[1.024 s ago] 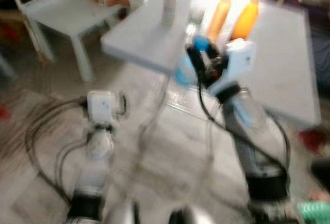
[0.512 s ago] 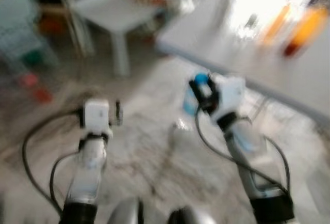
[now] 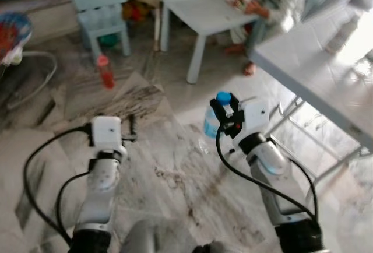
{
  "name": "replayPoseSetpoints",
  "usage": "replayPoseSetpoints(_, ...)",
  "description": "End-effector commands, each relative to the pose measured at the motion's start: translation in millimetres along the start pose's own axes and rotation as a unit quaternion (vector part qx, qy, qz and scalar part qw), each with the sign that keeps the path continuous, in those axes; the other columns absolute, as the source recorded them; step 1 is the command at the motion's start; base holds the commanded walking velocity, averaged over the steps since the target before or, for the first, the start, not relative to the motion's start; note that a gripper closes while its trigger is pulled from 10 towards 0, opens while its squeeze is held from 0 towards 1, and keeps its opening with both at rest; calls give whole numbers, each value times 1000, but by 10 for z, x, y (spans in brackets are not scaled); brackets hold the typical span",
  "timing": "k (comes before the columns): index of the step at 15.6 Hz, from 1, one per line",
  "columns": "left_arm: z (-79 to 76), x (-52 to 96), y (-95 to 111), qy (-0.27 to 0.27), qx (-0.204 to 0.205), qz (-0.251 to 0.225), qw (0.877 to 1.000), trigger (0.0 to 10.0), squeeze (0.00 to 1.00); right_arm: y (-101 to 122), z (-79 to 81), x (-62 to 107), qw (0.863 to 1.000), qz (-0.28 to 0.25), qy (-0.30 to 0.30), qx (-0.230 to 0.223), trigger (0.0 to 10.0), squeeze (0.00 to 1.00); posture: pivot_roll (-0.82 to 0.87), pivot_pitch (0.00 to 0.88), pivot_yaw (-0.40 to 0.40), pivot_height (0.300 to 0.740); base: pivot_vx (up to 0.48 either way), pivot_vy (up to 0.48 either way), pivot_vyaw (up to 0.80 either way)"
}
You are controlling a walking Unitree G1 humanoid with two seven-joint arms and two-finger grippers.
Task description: Restocking fridge
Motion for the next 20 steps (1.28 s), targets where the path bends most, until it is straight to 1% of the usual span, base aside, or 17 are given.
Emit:
replayPoseSetpoints(1,51,18,-72,8,-8,8,1000,10000,0,76,95,-51,999,-26,18,7,10000,0,140,93,-118,740,0,0,794)
replayPoseSetpoints(4,41,30,-83,4,-14,9,1000,10000,0,104,116,-68,999,-32,25,10,10000,0,140,88,-107,740,0,0,792)
replayPoseSetpoints(6,-3,23,-56,-3,-18,4,1000,10000,0,112,126,-85,999,-36,35,14,10000,0,138,90,-95,740,0,0,788)
replayPoseSetpoints(9,19,22,-47,-4,-24,0,1000,10000,0,155,137,-109,998,-44,45,26,10000,0,135,92,-81,740,0,0,788)
replayPoseSetpoints(10,76,37,-65,1,-27,1,1000,10000,0,160,100,-99,998,-46,41,29,10000,0,135,92,-77,740,0,0,781)
replayPoseSetpoints(11,97,55,-77,3,-31,1,1000,10000,0,155,76,-85,998,-46,37,31,10000,0,135,93,-74,740,0,0,781)
replayPoseSetpoints(13,121,127,-127,5,-46,5,999,10000,0,129,-20,-33,998,-42,22,37,10000,0,135,96,-71,740,0,0,781)
replayPoseSetpoints(14,125,174,-185,4,-64,15,998,10000,0,80,-98,0,998,-35,9,42,10000,0,135,96,-71,740,0,0,781)
replayPoseSetpoints(15,144,207,-245,11,-66,28,997,10000,0,47,-155,20,999,-31,-1,39,10000,0,137,96,-69,740,0,0,781)
replayPoseSetpoints(17,154,219,-256,14,-67,30,997,10000,0,40,-175,22,999,-30,-4,38,10000,0,137,97,-69,740,0,0,781)
replayPoseSetpoints(18,165,217,-251,19,-73,29,997,10000,0,33,-173,10,999,-29,-3,38,10000,0,143,95,-72,740,0,0,781)
replayPoseSetpoints(20,167,201,-261,18,-81,30,996,10000,0,18,-143,-15,999,-29,0,36,10000,0,149,90,-80,740,0,0,781)
Point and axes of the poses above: a point about 5 cm out from each wrist's last joint towards the gripper, its own x axis pointing back from the gripper into the wrist, its own y axis along the axis of the wrist's last joint, z = x × y, the point moved 2 cm from there along -x, pointing out of the wrist towards the gripper, and after that the axes turned 13 degrees about -x, right-handed, at the moved point
